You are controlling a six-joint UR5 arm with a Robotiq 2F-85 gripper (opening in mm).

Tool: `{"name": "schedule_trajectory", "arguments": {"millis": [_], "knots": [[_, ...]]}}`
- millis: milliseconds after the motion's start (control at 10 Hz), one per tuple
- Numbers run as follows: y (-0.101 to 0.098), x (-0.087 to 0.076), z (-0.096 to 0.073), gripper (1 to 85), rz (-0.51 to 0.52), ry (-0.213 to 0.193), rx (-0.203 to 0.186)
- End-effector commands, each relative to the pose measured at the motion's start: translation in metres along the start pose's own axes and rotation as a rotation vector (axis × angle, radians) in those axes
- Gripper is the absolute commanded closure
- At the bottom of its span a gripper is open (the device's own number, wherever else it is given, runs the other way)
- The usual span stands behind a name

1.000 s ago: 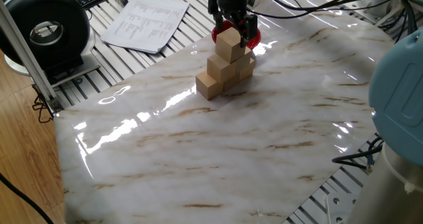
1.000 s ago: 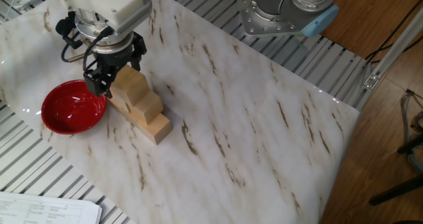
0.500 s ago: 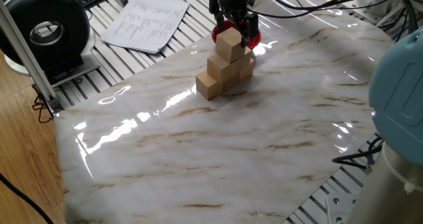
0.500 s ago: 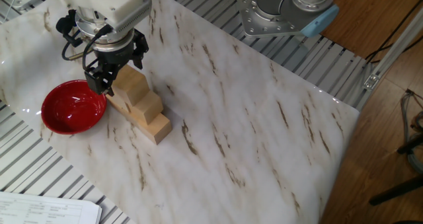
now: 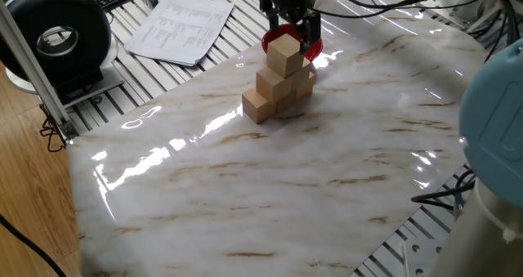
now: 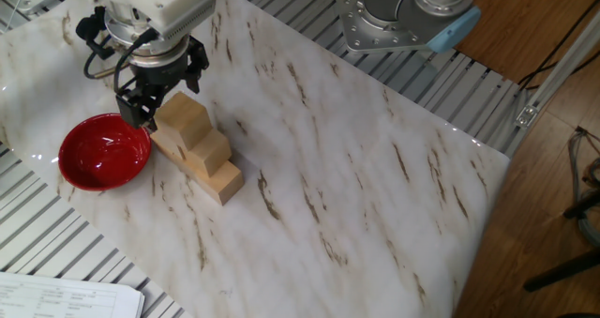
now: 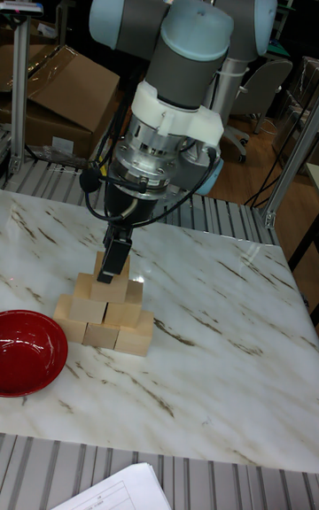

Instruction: Stack the blocks into a pyramid shape

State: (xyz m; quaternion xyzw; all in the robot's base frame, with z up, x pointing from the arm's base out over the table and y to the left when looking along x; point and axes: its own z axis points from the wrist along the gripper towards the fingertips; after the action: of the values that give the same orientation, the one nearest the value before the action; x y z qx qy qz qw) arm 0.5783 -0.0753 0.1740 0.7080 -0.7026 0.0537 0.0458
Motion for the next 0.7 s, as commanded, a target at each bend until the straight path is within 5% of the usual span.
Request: {"name": "schedule_trajectory", "arguments": {"millis": [0,300,600], "knots": [[-0.002,-0.004,-0.007,0.7,0.033,0.017,0.011],[-0.016,-0.015,-0.014,4.0,0.053,0.112,0.034],[-0.028,-0.052,-0.012,28.0,0.155,0.139,0.070]]}}
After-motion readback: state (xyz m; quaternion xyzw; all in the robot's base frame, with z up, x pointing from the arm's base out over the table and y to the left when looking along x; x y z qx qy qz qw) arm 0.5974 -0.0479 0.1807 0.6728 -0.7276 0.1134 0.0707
